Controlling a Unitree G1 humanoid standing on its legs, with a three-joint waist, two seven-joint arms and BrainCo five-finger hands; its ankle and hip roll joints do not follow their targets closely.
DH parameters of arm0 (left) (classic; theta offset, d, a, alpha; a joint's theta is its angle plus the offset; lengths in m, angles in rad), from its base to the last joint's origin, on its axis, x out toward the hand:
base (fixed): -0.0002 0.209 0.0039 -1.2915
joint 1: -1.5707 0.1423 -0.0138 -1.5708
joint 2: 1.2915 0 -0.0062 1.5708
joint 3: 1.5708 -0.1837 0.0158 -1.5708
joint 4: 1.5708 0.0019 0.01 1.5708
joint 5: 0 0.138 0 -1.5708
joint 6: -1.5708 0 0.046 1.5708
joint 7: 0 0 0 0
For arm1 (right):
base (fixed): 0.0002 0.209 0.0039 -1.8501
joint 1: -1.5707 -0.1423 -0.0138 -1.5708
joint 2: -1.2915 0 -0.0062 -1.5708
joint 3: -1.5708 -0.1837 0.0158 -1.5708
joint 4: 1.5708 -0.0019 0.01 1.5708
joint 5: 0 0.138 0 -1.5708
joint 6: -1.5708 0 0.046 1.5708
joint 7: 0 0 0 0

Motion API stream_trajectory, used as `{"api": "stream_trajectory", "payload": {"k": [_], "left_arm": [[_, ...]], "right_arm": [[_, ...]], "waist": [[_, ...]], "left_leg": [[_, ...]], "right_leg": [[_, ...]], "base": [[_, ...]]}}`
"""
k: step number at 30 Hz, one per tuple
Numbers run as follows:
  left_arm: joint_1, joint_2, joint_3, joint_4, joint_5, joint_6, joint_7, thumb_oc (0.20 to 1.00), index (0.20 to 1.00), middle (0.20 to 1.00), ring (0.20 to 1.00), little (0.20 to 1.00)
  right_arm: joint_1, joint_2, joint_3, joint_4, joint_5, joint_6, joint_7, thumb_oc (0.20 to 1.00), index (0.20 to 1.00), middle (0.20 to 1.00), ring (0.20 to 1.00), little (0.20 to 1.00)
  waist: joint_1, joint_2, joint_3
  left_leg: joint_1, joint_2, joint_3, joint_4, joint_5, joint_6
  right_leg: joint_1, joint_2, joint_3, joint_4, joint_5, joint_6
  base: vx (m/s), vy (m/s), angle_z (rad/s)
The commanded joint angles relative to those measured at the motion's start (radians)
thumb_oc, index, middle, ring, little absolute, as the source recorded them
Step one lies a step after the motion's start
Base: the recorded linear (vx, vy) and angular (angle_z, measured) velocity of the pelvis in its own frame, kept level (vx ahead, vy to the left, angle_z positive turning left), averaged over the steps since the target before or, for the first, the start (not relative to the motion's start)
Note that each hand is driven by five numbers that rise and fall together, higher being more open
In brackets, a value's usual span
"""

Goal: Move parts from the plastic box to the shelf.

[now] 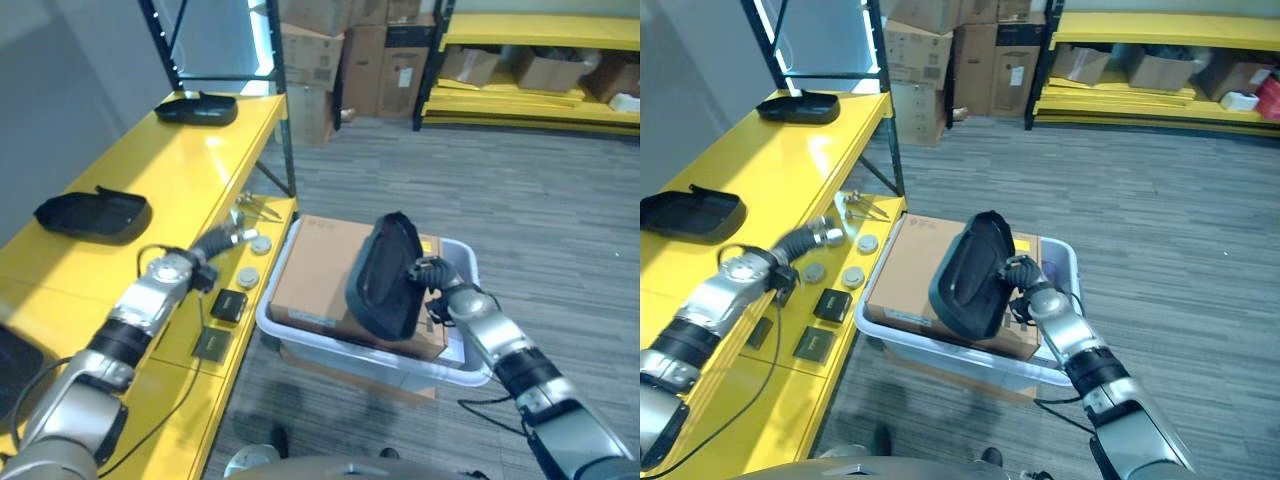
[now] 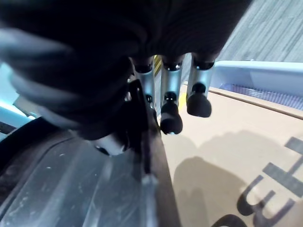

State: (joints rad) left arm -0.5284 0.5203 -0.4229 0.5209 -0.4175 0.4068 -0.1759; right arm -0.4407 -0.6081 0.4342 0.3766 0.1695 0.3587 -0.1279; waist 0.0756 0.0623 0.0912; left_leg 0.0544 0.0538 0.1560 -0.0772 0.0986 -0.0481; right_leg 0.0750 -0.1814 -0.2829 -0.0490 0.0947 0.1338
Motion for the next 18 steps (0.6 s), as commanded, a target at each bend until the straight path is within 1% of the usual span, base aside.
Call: {"api": "stream_trajectory", "payload": {"k": [1, 2, 4, 5, 6, 9, 11, 12, 14, 17, 18], "left_arm": [[-0.111, 0.042, -0.038, 0.009, 0.28, -0.31, 0.087, 1.0, 1.0, 1.0, 1.0, 1.0], [-0.165, 0.074, -0.065, -0.007, 0.326, -0.308, 0.111, 1.0, 1.0, 1.0, 1.0, 1.0], [-0.197, 0.089, -0.069, -0.011, 0.266, -0.247, 0.12, 1.0, 1.0, 1.0, 1.0, 1.0], [-0.212, 0.088, -0.058, -0.012, 0.171, -0.159, 0.125, 1.0, 1.0, 1.0, 1.0, 1.0], [-0.222, 0.079, -0.045, -0.007, 0.102, -0.109, 0.127, 1.0, 1.0, 1.0, 1.0, 1.0], [-0.211, 0.054, -0.035, 0.007, 0.06, -0.099, 0.135, 1.0, 1.0, 1.0, 1.0, 1.0], [-0.198, 0.014, -0.022, 0.026, -0.016, -0.105, 0.164, 1.0, 1.0, 1.0, 1.0, 1.0], [-0.187, -0.03, -0.007, 0.025, -0.08, -0.092, 0.196, 1.0, 1.0, 1.0, 1.0, 1.0], [-0.181, -0.053, 0.0, 0.026, -0.099, -0.082, 0.201, 1.0, 1.0, 1.0, 1.0, 1.0], [-0.175, -0.079, 0.001, 0.033, -0.113, -0.039, 0.197, 1.0, 1.0, 1.0, 1.0, 1.0], [-0.172, -0.09, 0.0, 0.036, -0.097, -0.032, 0.197, 1.0, 1.0, 1.0, 1.0, 1.0]], "right_arm": [[-0.101, -0.004, 0.007, 0.011, 0.015, -0.04, 0.018, 0.2, 0.2, 0.2, 0.2, 0.2], [-0.109, -0.011, 0.011, 0.025, 0.023, -0.052, 0.032, 0.2, 0.2, 0.2, 0.2, 0.2], [-0.11, -0.015, 0.013, 0.03, 0.027, -0.059, 0.038, 0.2, 0.2, 0.2, 0.2, 0.2], [-0.107, -0.017, 0.013, 0.031, 0.029, -0.064, 0.042, 0.2, 0.2, 0.2, 0.2, 0.2], [-0.104, -0.014, 0.012, 0.035, 0.027, -0.064, 0.047, 0.2, 0.2, 0.2, 0.2, 0.2], [-0.102, -0.004, 0.01, 0.043, 0.02, -0.064, 0.051, 0.2, 0.2, 0.2, 0.2, 0.2], [-0.104, 0.008, 0.014, 0.05, 0.007, -0.065, 0.056, 0.2, 0.2, 0.2, 0.2, 0.2], [-0.106, 0.019, 0.018, 0.055, -0.003, -0.068, 0.06, 0.2, 0.2, 0.2, 0.2, 0.2], [-0.109, 0.026, 0.019, 0.06, -0.01, -0.072, 0.064, 0.2, 0.2, 0.2, 0.2, 0.2], [-0.118, 0.033, 0.019, 0.06, -0.017, -0.075, 0.073, 0.2, 0.2, 0.2, 0.2, 0.2], [-0.12, 0.038, 0.02, 0.061, -0.02, -0.076, 0.073, 0.2, 0.2, 0.2, 0.2, 0.2]], "waist": [[0.039, -0.04, -0.038], [0.034, -0.042, -0.041], [0.031, -0.042, -0.042], [0.028, -0.041, -0.044], [0.026, -0.037, -0.046], [0.024, -0.036, -0.045], [0.021, -0.036, -0.045], [0.019, -0.036, -0.043], [0.019, -0.036, -0.042], [0.019, -0.036, -0.04], [0.019, -0.037, -0.039]], "left_leg": [[-0.031, 0.03, 0.053, 0.064, -0.069, -0.009], [-0.034, 0.032, 0.054, 0.063, -0.07, -0.013], [-0.034, 0.032, 0.055, 0.061, -0.07, -0.015], [-0.034, 0.031, 0.055, 0.059, -0.069, -0.017], [-0.032, 0.03, 0.057, 0.057, -0.069, -0.018], [-0.031, 0.03, 0.056, 0.056, -0.069, -0.018], [-0.03, 0.03, 0.055, 0.056, -0.068, -0.017], [-0.029, 0.03, 0.055, 0.056, -0.067, -0.018], [-0.03, 0.03, 0.055, 0.056, -0.067, -0.017], [-0.033, 0.029, 0.052, 0.056, -0.067, -0.017], [-0.035, 0.029, 0.05, 0.057, -0.067, -0.017]], "right_leg": [[-0.019, -0.049, -0.017, 0.085, -0.072, 0.067], [-0.023, -0.05, -0.017, 0.084, -0.071, 0.068], [-0.023, -0.051, -0.016, 0.082, -0.071, 0.069], [-0.023, -0.052, -0.017, 0.078, -0.069, 0.071], [-0.021, -0.052, -0.017, 0.074, -0.068, 0.072], [-0.02, -0.051, -0.018, 0.073, -0.067, 0.07], [-0.02, -0.052, -0.019, 0.073, -0.066, 0.07], [-0.018, -0.053, -0.023, 0.072, -0.066, 0.069], [-0.017, -0.053, -0.025, 0.071, -0.065, 0.069], [-0.018, -0.053, -0.028, 0.069, -0.064, 0.069], [-0.018, -0.053, -0.029, 0.069, -0.063, 0.069]], "base": [[0.03, -0.02, -0.14], [0.04, -0.024, -0.12], [0.01, -0.008, -0.04], [0.0, 0.0, 0.0], [0.03, 0.0, -0.02], [0.01, -0.002, -0.03], [0.03, -0.005, -0.06], [0.02, -0.006, -0.05], [0.01, -0.004, -0.02], [0.0, 0.0, 0.0], [0.0, 0.0, 0.0]]}}
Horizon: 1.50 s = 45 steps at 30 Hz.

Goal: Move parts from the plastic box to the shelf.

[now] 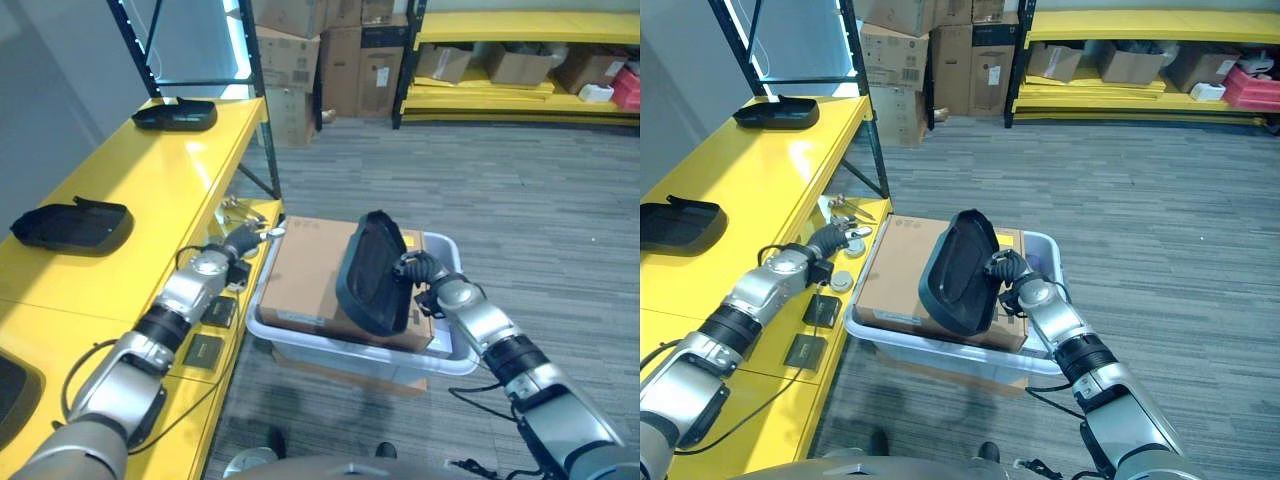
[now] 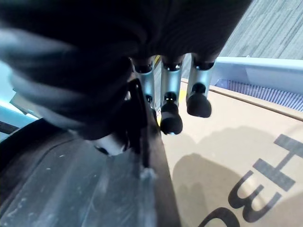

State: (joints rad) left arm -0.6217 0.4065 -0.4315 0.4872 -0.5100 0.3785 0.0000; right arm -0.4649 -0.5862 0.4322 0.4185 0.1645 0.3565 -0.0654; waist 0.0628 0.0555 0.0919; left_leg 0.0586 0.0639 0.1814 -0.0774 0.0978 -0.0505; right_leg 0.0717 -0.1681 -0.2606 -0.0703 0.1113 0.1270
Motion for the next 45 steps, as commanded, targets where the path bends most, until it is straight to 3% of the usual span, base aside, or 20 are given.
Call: {"api": "stream_trajectory", "payload": {"k": [1, 11, 22, 30, 45], "left_arm": [[-0.078, 0.015, 0.002, 0.074, 0.016, -0.003, 0.022, 1.0, 1.0, 1.0, 1.0, 1.0], [-0.071, -0.059, -0.054, 0.084, 0.059, 0.075, -0.024, 1.0, 1.0, 1.0, 1.0, 1.0], [-0.061, -0.136, -0.112, -0.027, -0.099, 0.081, -0.029, 1.0, 1.0, 1.0, 1.0, 1.0], [-0.048, -0.165, -0.126, -0.111, -0.236, 0.063, 0.02, 1.0, 1.0, 1.0, 1.0, 1.0], [-0.068, -0.082, -0.218, -0.248, -0.088, 0.212, -0.242, 1.0, 1.0, 1.0, 1.0, 1.0]], "right_arm": [[-0.103, 0.02, 0.025, 0.02, -0.012, -0.073, 0.009, 0.2, 0.2, 0.2, 0.2, 0.2], [-0.151, 0.066, 0.052, -0.002, -0.041, -0.037, 0.057, 0.2, 0.2, 0.2, 0.2, 0.2], [-0.176, 0.123, 0.104, 0.017, -0.085, -0.023, 0.085, 0.2, 0.2, 0.2, 0.2, 0.2], [-0.188, 0.131, 0.124, 0.033, -0.087, -0.014, 0.094, 0.2, 0.2, 0.2, 0.2, 0.2], [-0.159, 0.11, 0.129, 0.028, -0.082, -0.024, 0.105, 0.2, 0.2, 0.2, 0.2, 0.2]], "waist": [[0.033, -0.03, -0.04], [0.034, -0.035, -0.034], [0.043, -0.039, -0.029], [0.047, -0.041, -0.027], [0.041, -0.033, -0.037]], "left_leg": [[-0.04, 0.018, 0.023, 0.056, -0.065, -0.015], [-0.036, 0.017, 0.014, 0.055, -0.067, -0.014], [-0.028, 0.015, 0.005, 0.052, -0.068, -0.014], [-0.022, 0.015, 0.001, 0.046, -0.066, -0.016], [-0.012, 0.014, 0.007, 0.035, -0.066, -0.013]], "right_leg": [[-0.015, -0.066, -0.053, 0.089, -0.079, 0.077], [-0.01, -0.066, -0.053, 0.087, -0.079, 0.079], [0.001, -0.065, -0.061, 0.083, -0.075, 0.08], [0.004, -0.064, -0.063, 0.084, -0.074, 0.083], [0.006, -0.064, -0.059, 0.08, -0.071, 0.089]], "base": [[0.0, 0.0, 0.0], [0.01, -0.005, 0.0], [0.01, -0.004, 0.0], [0.0, 0.0, 0.0], [0.0, 0.0, 0.0]]}}
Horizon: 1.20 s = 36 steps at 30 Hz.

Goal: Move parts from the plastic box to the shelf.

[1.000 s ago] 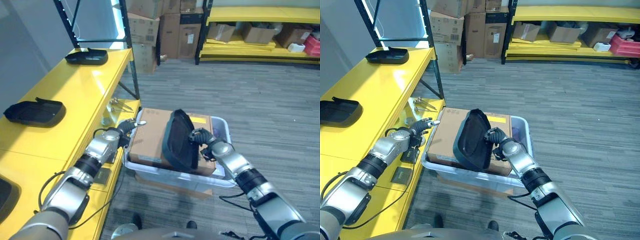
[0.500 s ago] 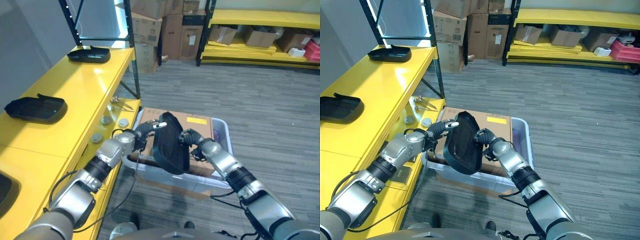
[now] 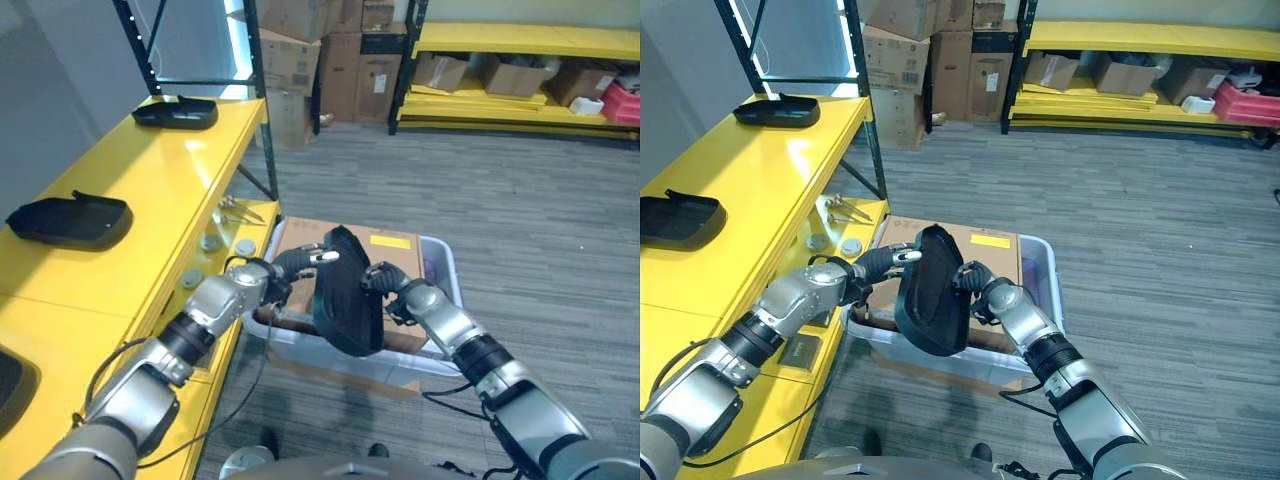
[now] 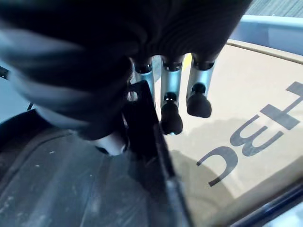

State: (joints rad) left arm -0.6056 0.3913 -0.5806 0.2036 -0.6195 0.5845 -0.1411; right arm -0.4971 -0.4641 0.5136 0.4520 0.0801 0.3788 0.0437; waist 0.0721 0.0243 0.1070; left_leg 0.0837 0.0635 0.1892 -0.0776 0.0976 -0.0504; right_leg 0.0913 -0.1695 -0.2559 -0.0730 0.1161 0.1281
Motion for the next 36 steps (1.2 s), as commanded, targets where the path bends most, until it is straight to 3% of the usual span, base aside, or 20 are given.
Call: {"api": "stream_trajectory", "payload": {"k": [1, 7, 13, 19, 24, 27, 30, 36], "left_arm": [[-0.098, -0.051, -0.109, 0.008, 0.046, 0.06, -0.136, 1.0, 1.0, 1.0, 1.0, 1.0], [-0.11, -0.047, -0.173, 0.015, 0.124, 0.151, -0.176, 1.0, 1.0, 1.0, 1.0, 1.0], [-0.102, -0.065, -0.195, 0.055, 0.161, 0.173, -0.172, 1.0, 1.0, 1.0, 1.0, 1.0], [-0.068, -0.099, -0.164, 0.11, 0.113, 0.143, 0.012, 1.0, 1.0, 1.0, 1.0, 1.0], [-0.021, -0.133, -0.042, 0.232, 0.061, 0.103, 0.253, 1.0, 1.0, 1.0, 1.0, 1.0], [0.0, -0.129, 0.014, 0.296, 0.091, 0.068, 0.294, 1.0, 1.0, 1.0, 1.0, 1.0], [0.018, -0.115, 0.088, 0.386, 0.133, 0.043, 0.252, 1.0, 1.0, 1.0, 1.0, 1.0], [0.025, -0.095, 0.089, 0.435, 0.228, 0.024, 0.106, 1.0, 1.0, 1.0, 1.0, 1.0]], "right_arm": [[-0.128, -0.014, 0.052, -0.015, 0.005, -0.048, -0.008, 0.2, 0.2, 0.2, 0.2, 0.2], [-0.147, -0.007, 0.063, -0.024, 0.017, -0.029, -0.013, 0.2, 0.2, 0.2, 0.2, 0.2], [-0.161, 0.0, 0.077, -0.013, 0.032, -0.015, -0.024, 0.2, 0.2, 0.2, 0.2, 0.2], [-0.163, 0.013, 0.08, 0.018, 0.037, -0.016, -0.042, 0.2, 0.2, 0.2, 0.2, 0.2], [-0.164, 0.014, 0.065, 0.04, 0.03, -0.017, -0.046, 0.2, 0.2, 0.2, 0.2, 0.2], [-0.164, 0.012, 0.056, 0.044, 0.027, -0.012, -0.049, 0.2, 0.2, 0.2, 0.2, 0.2], [-0.159, 0.005, 0.049, 0.047, 0.028, -0.013, -0.057, 0.2, 0.2, 0.2, 0.2, 0.2], [-0.149, -0.007, 0.045, 0.039, 0.025, -0.024, -0.056, 0.2, 0.2, 0.2, 0.2, 0.2]], "waist": [[0.025, 0.0, -0.051], [0.018, 0.002, -0.053], [0.019, 0.002, -0.054], [0.028, 0.002, -0.05], [0.043, 0.0, -0.05], [0.049, -0.001, -0.05], [0.055, -0.001, -0.053], [0.053, 0.003, -0.048]], "left_leg": [[-0.034, 0.014, 0.002, 0.033, -0.064, -0.013], [-0.036, 0.012, 0.005, 0.033, -0.065, -0.011], [-0.037, 0.011, 0.005, 0.036, -0.067, -0.01], [-0.033, 0.012, 0.002, 0.035, -0.066, -0.011], [-0.026, 0.014, -0.003, 0.034, -0.064, -0.015], [-0.024, 0.014, -0.005, 0.033, -0.063, -0.016], [-0.023, 0.016, -0.005, 0.033, -0.062, -0.017], [-0.031, 0.016, -0.007, 0.037, -0.062, -0.017]], "right_leg": [[-0.013, -0.062, -0.062, 0.084, -0.076, 0.09], [-0.019, -0.064, -0.057, 0.088, -0.077, 0.094], [-0.02, -0.066, -0.056, 0.088, -0.077, 0.096], [-0.014, -0.067, -0.058, 0.086, -0.077, 0.096], [-0.004, -0.067, -0.062, 0.08, -0.074, 0.093], [-0.001, -0.066, -0.063, 0.077, -0.074, 0.091], [0.003, -0.067, -0.068, 0.072, -0.073, 0.088], [-0.004, -0.068, -0.068, 0.074, -0.073, 0.087]], "base": [[0.0, 0.0, 0.0], [0.0, 0.0, 0.0], [0.0, 0.0, 0.0], [0.0, 0.0, 0.0], [0.0, 0.0, 0.0], [0.0, 0.0, 0.0], [0.0, 0.0, 0.0], [0.0, 0.0, 0.0]]}}
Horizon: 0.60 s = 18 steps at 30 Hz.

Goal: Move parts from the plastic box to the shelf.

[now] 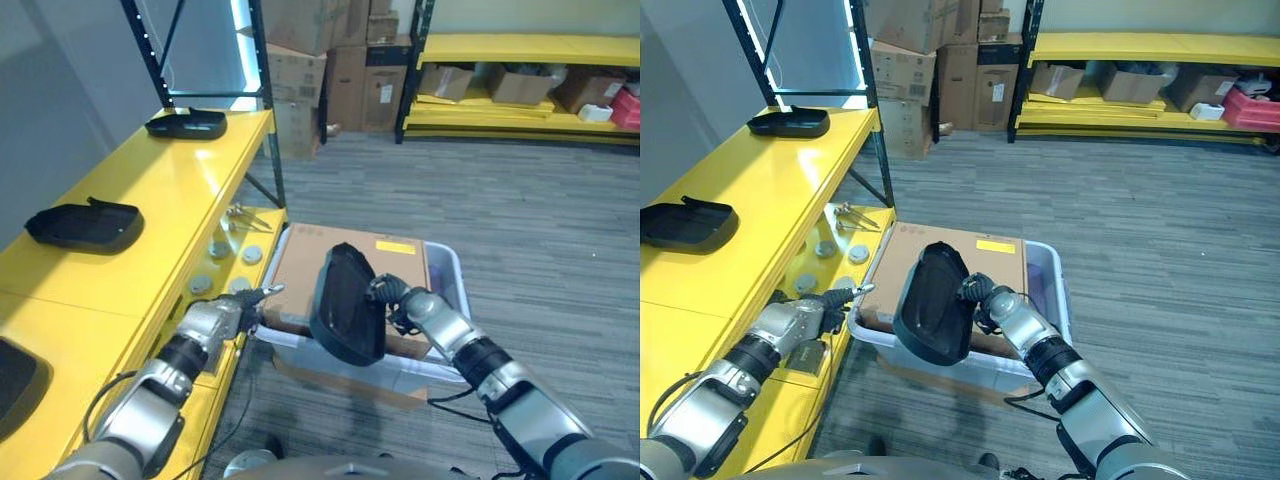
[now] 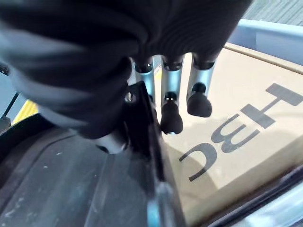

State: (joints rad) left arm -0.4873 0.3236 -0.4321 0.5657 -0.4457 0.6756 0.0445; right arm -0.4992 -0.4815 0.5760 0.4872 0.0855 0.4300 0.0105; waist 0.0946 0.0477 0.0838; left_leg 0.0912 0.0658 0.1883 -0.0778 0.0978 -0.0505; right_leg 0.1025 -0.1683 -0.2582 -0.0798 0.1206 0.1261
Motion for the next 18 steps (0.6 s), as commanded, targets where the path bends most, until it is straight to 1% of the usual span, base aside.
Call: {"api": "stream_trajectory", "payload": {"k": [1, 4, 7, 9, 12, 15, 18], "left_arm": [[-0.096, -0.029, -0.068, 0.072, 0.06, -0.072, -0.102, 1.0, 1.0, 1.0, 1.0, 1.0], [-0.109, -0.041, -0.1, 0.05, 0.031, -0.078, -0.11, 1.0, 1.0, 1.0, 1.0, 1.0], [-0.119, -0.05, -0.12, 0.023, -0.037, -0.062, -0.096, 1.0, 1.0, 1.0, 1.0, 1.0], [-0.121, -0.06, -0.135, -0.007, -0.097, -0.048, -0.059, 1.0, 1.0, 1.0, 1.0, 1.0], [-0.122, -0.078, -0.138, -0.03, -0.174, -0.046, 0.037, 1.0, 1.0, 1.0, 1.0, 1.0], [-0.12, -0.097, -0.118, -0.009, -0.229, -0.07, 0.112, 1.0, 1.0, 1.0, 1.0, 1.0], [-0.119, -0.103, -0.099, 0.017, -0.239, -0.092, 0.126, 1.0, 1.0, 1.0, 1.0, 1.0]], "right_arm": [[-0.149, 0.008, -0.017, 0.004, 0.02, -0.079, -0.019, 0.2, 0.2, 0.2, 0.2, 0.2], [-0.155, 0.009, -0.016, 0.003, 0.013, -0.086, -0.005, 0.2, 0.2, 0.2, 0.2, 0.2], [-0.155, 0.009, -0.016, 0.003, 0.006, -0.092, 0.007, 0.2, 0.2, 0.2, 0.2, 0.2], [-0.147, 0.015, -0.014, -0.001, -0.001, -0.094, 0.009, 0.2, 0.2, 0.2, 0.2, 0.2], [-0.142, 0.019, -0.013, -0.001, -0.005, -0.096, 0.013, 0.2, 0.2, 0.2, 0.2, 0.2], [-0.141, 0.024, -0.013, 0.008, -0.008, -0.1, 0.015, 0.2, 0.2, 0.2, 0.2, 0.2], [-0.144, 0.027, -0.012, 0.015, -0.009, -0.099, 0.012, 0.2, 0.2, 0.2, 0.2, 0.2]], "waist": [[0.029, -0.02, -0.023], [0.022, -0.017, -0.019], [0.018, -0.017, -0.017], [0.016, -0.016, -0.016], [0.013, -0.019, -0.014], [0.012, -0.022, -0.016], [0.013, -0.024, -0.016]], "left_leg": [[-0.04, 0.014, -0.007, 0.038, -0.062, -0.016], [-0.04, 0.012, -0.007, 0.038, -0.062, -0.015], [-0.038, 0.012, -0.005, 0.038, -0.063, -0.015], [-0.036, 0.012, -0.004, 0.037, -0.064, -0.015], [-0.033, 0.012, -0.002, 0.037, -0.064, -0.015], [-0.031, 0.014, -0.001, 0.036, -0.064, -0.016], [-0.031, 0.015, -0.001, 0.037, -0.065, -0.018]], "right_leg": [[-0.017, -0.069, -0.065, 0.082, -0.077, 0.088], [-0.019, -0.069, -0.062, 0.085, -0.078, 0.09], [-0.018, -0.07, -0.061, 0.084, -0.078, 0.09], [-0.016, -0.07, -0.061, 0.085, -0.078, 0.091], [-0.013, -0.069, -0.059, 0.084, -0.078, 0.092], [-0.011, -0.067, -0.059, 0.083, -0.079, 0.092], [-0.012, -0.067, -0.06, 0.085, -0.08, 0.092]], "base": [[0.0, 0.0, 0.0], [0.0, 0.0, 0.0], [0.0, 0.0, 0.0], [0.0, 0.0, 0.0], [0.0, 0.0, 0.0], [0.0, 0.0, 0.0], [0.0, 0.0, 0.0]]}}
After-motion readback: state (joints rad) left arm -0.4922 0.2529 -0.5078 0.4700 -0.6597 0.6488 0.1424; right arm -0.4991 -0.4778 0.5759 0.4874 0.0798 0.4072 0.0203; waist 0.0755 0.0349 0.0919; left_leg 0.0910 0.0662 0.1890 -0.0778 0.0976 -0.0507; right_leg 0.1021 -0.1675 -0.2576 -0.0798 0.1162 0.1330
